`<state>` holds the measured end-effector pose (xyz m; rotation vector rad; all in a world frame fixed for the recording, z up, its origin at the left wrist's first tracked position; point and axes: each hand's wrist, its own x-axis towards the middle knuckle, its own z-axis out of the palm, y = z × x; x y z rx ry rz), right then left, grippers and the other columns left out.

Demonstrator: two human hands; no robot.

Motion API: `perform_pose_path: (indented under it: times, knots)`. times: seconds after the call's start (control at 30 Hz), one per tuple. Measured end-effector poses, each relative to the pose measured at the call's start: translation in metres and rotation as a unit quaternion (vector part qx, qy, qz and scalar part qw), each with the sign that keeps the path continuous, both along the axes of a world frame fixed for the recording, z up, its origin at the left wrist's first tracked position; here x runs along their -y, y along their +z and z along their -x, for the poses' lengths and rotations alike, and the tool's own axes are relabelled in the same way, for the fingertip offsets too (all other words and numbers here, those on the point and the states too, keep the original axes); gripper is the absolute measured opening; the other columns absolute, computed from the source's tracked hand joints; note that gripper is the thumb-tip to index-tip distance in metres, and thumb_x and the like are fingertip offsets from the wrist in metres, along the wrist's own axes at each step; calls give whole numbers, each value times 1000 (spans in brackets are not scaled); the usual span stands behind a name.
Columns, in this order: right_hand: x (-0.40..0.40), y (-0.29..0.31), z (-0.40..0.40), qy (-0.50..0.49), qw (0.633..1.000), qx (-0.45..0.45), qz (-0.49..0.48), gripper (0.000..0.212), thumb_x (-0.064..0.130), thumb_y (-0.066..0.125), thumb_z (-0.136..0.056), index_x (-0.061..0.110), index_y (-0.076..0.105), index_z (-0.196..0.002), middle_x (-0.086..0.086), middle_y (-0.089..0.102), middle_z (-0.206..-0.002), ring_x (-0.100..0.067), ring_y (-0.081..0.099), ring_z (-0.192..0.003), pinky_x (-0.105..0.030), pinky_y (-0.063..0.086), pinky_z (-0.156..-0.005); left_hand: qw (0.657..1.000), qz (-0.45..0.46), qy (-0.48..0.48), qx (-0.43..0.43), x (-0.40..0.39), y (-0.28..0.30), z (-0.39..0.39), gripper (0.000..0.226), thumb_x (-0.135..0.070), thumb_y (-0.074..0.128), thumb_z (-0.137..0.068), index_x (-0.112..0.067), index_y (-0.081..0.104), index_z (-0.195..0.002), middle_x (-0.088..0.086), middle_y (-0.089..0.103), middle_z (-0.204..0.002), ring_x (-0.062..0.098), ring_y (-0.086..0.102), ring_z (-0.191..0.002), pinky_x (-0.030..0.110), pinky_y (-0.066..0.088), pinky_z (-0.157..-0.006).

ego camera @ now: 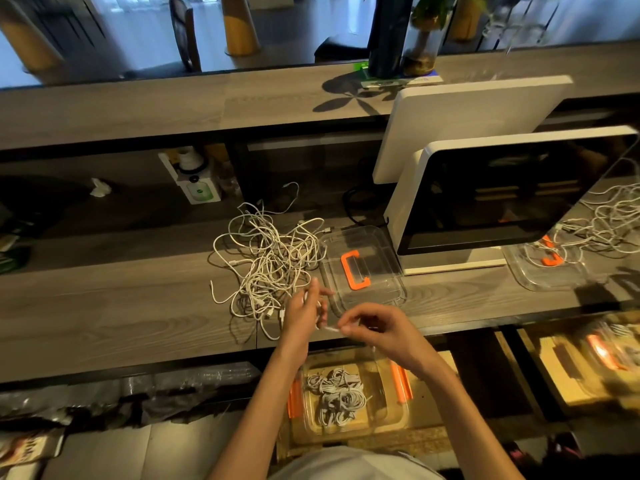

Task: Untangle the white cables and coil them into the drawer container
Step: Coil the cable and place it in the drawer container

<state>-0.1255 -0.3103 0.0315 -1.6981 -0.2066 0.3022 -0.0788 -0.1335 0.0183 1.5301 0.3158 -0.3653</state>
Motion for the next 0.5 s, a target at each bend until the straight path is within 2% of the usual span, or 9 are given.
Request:
perform_pose_path:
  times: [0.1,0.17,0.27,0.4,0.5]
  knots:
    - [-6,0,-7,-96,993,22,-69,20,14,78,-86,4,74,-102,-8,76,-99,-24,73,-97,-33,59,-88,993,-8,-107,-48,5,6,6,62,-63,42,-98,-9,73,-104,5,70,-82,16,63,-77,27,47,-66]
    - [-7,-6,-11,-148,986,35,-71,25,20,81,-80,4,73,-98,-10,75,-97,-27,72,-96,-38,60,-87,982,36,-163,-85,7,9,9,74,-72,35,-95,-8,73,-101,6,65,-76,15,58,-68,27,43,-60]
    - [-4,-14,-13,-195,978,54,-48,23,21,83,-77,9,72,-94,-8,74,-94,-24,71,-93,-35,59,-83,960,97,-241,-101,5,10,9,81,-82,27,-91,-15,72,-85,7,57,-70,16,49,-61,26,35,-54]
    - [3,-16,-13,-169,982,75,-32,12,10,77,-86,9,72,-98,-2,74,-94,-16,71,-91,-23,56,-80,948,102,-294,-66,4,9,10,63,-72,56,-88,-10,69,-89,0,54,-64,11,48,-57,25,36,-55]
    - [13,-17,-9,-167,984,66,18,9,17,70,-94,13,73,-102,4,74,-90,-9,71,-84,-18,54,-74,957,91,-272,-39,3,7,9,53,-58,54,-96,-9,72,-97,-1,55,-66,9,49,-58,22,38,-54]
